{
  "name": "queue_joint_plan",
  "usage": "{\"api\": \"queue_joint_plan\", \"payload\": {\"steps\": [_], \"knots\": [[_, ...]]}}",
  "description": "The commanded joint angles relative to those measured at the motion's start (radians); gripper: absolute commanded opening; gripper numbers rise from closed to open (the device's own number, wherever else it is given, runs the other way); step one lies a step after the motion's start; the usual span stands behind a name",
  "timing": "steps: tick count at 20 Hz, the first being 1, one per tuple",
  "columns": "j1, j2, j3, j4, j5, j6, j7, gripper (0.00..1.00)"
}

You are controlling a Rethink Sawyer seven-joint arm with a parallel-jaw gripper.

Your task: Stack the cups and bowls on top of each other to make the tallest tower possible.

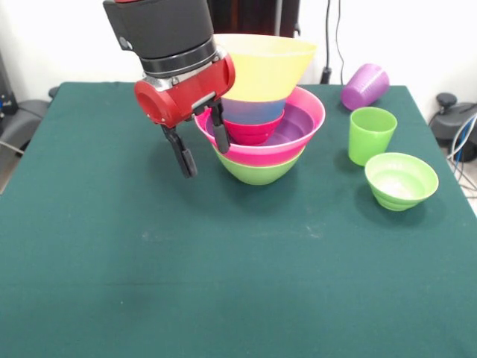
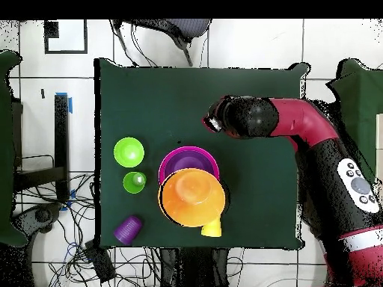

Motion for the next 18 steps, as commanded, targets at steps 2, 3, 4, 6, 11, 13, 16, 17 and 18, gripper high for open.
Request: {"api": "queue_joint_plan", "payload": {"steps": [2,3,4,6,11,13,16,17,18], "knots": [[0.056,0.023,-0.062,-0.035,0.017,0.070,0.055,1.00],[0.064,0.022,-0.068,-0.045,0.015,0.080,0.056,1.00],[0.069,0.022,-0.069,-0.055,0.026,0.088,0.067,1.00],[0.072,0.020,-0.072,-0.061,0.035,0.097,0.069,1.00],[0.073,0.017,-0.080,-0.052,0.048,0.084,0.067,1.00],[0.081,0.013,-0.087,-0.055,0.054,0.088,0.070,1.00],[0.089,0.016,-0.095,-0.064,0.071,0.085,0.088,1.00],[0.091,0.016,-0.096,-0.066,0.078,0.084,0.094,1.00],[0.098,0.017,-0.103,-0.073,0.085,0.097,0.106,1.00]]}}
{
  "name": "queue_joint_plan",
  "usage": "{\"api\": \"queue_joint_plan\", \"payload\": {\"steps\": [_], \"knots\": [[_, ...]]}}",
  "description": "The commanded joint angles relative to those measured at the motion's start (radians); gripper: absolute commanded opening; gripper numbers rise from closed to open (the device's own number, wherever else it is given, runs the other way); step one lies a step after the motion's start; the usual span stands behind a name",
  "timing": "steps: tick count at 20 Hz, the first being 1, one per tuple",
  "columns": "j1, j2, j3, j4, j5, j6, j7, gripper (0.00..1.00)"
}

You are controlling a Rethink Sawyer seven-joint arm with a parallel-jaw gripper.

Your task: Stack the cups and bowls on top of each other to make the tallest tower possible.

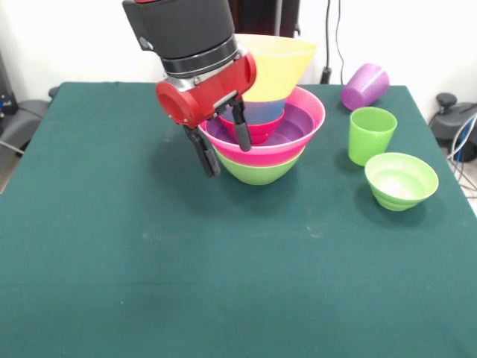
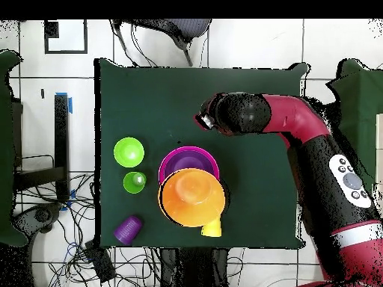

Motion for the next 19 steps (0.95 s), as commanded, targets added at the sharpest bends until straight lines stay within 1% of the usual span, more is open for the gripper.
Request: {"api": "queue_joint_plan", "payload": {"steps": [1,2,5,8,19], "knots": [[0.061,0.016,-0.086,-0.066,0.029,0.104,0.108,1.00],[0.063,0.015,-0.088,-0.066,0.029,0.115,0.098,1.00],[0.045,0.015,-0.082,-0.041,0.025,0.100,0.053,1.00],[0.025,0.013,-0.068,-0.026,0.041,0.106,0.027,1.00],[0.035,0.010,-0.072,-0.030,0.041,0.115,0.027,1.00]]}}
